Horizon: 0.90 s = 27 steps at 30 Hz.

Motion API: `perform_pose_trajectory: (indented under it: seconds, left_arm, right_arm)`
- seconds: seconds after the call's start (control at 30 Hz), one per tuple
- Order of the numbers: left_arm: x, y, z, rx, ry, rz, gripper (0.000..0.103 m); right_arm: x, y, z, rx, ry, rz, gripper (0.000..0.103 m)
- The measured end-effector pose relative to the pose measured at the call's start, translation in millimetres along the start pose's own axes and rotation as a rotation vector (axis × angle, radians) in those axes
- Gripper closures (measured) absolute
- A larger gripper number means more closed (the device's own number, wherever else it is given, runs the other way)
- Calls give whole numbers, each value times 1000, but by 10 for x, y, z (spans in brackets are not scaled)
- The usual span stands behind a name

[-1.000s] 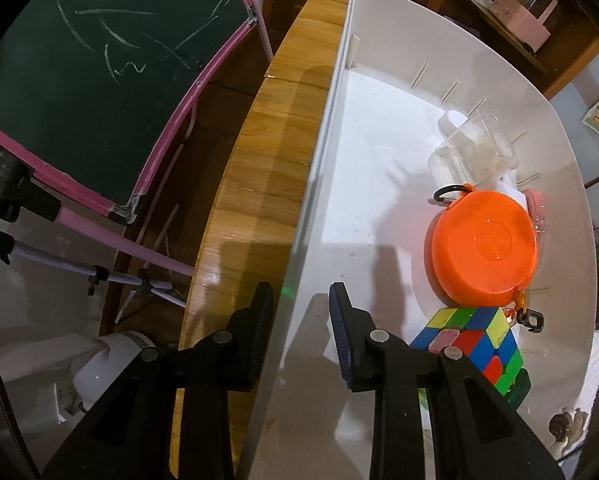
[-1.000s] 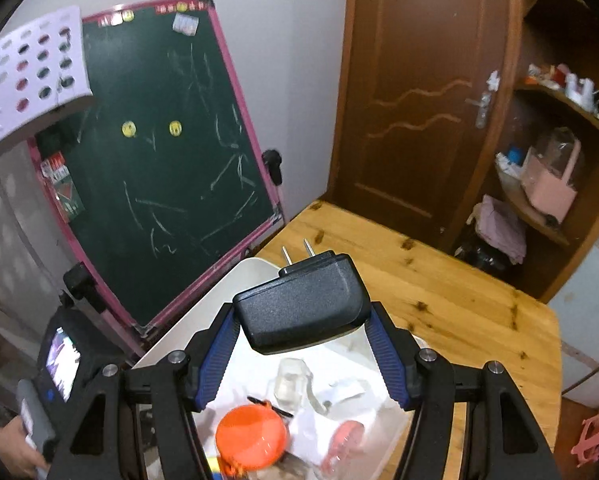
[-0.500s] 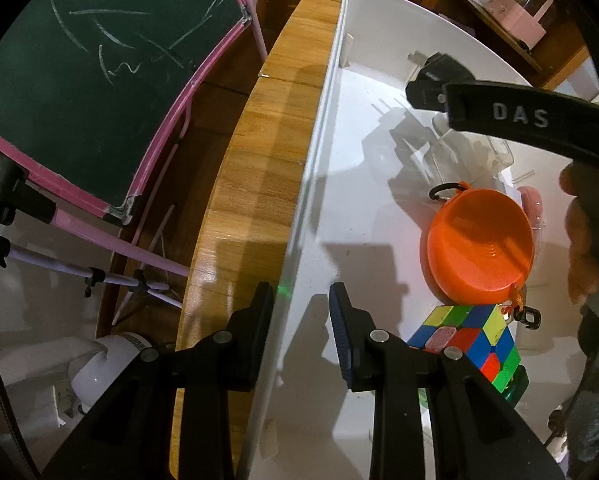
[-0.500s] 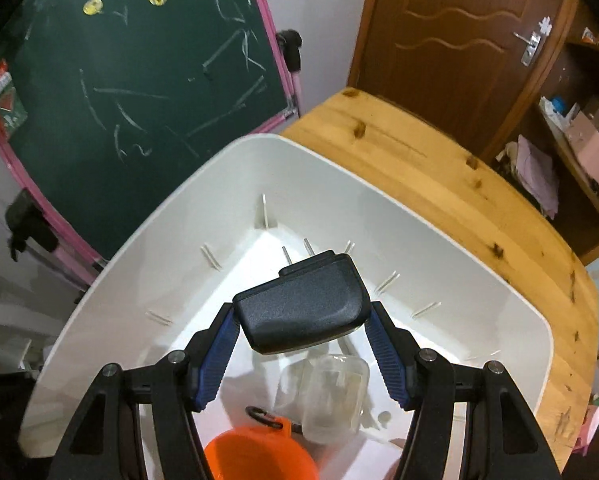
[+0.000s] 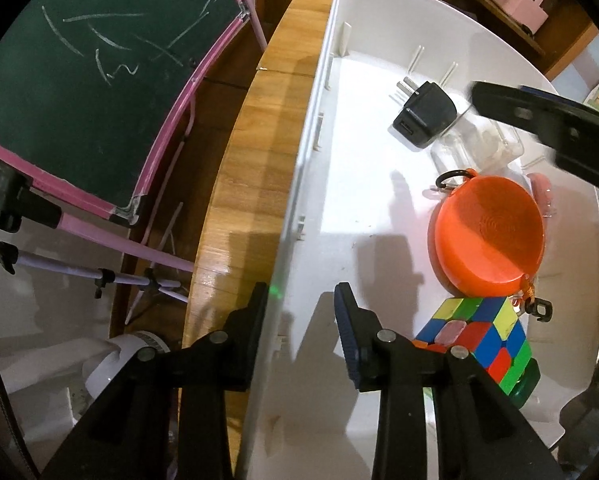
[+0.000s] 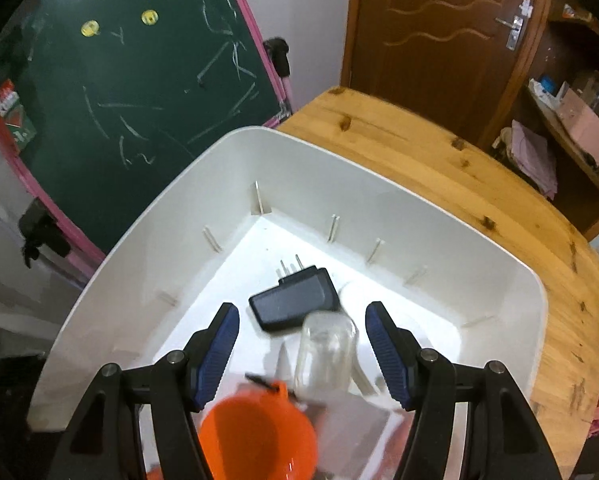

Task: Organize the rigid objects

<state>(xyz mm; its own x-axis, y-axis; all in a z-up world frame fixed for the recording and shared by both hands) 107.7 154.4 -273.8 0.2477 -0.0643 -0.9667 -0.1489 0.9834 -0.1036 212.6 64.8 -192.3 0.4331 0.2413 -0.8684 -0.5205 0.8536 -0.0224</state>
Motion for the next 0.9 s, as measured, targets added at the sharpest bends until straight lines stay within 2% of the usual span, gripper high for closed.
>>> perform_pose_trajectory:
  seconds: [0.47, 0.9]
  left_arm:
    - [-15, 24, 7, -22, -6, -1, 67]
    - [-15, 15, 0, -15, -19, 6, 67]
  right_arm:
    - [-1046, -257, -386, 65, -110, -45, 37]
    - [-1812, -691, -969, 225, -148, -100, 36]
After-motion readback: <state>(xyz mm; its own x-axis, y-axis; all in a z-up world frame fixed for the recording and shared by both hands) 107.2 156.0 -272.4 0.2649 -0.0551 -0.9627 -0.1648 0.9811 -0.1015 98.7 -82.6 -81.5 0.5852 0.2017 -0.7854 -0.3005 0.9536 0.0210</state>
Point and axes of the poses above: each gripper's, at about its wrist camera, not at the fingertips, and x roughly the way its jaws point, y to its left, z to its top, the point moved 8 cm from there along x, roughly the way its jaws point, and after that the axes turned 1 degree about y, right-handed, at the moved point
